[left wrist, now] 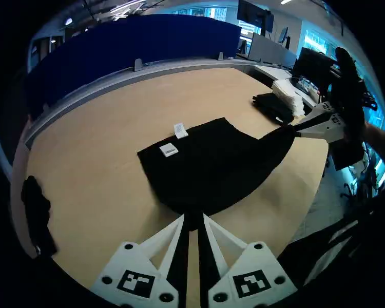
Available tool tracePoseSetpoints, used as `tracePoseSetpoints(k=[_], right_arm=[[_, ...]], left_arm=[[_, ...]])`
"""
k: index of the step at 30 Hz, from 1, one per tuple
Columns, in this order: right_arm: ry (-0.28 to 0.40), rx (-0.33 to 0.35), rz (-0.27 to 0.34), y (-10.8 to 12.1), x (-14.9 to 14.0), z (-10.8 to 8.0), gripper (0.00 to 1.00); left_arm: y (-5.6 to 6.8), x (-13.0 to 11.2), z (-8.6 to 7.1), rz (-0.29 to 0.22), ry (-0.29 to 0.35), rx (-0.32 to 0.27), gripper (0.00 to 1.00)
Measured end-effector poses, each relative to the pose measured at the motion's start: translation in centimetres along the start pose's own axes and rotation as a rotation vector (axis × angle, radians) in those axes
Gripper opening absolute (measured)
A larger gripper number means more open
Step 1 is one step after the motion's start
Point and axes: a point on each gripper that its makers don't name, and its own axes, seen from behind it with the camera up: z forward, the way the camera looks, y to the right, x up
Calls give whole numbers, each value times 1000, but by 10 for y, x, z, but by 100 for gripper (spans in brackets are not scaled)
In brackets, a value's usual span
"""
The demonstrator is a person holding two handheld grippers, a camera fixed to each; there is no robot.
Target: Fold towel
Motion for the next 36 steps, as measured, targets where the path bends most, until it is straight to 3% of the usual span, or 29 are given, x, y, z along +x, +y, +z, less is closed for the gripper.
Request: tracePoseSetpoints(k=[9,18,27,36], right_arm=[[-12,-12,-12,18,20,14,11],[-39,-20,-22,43,35,43,11],[-75,-18,-3,65,35,77,11],[-94,-12,38,70,25,98,11]], left_arm=[[-19,26,10,-29,24,21,11],[-45,46,41,-48,25,39,10],[-62,45,76,-54,-5,41,10],[-70,37,102,-58,-28,43,10]])
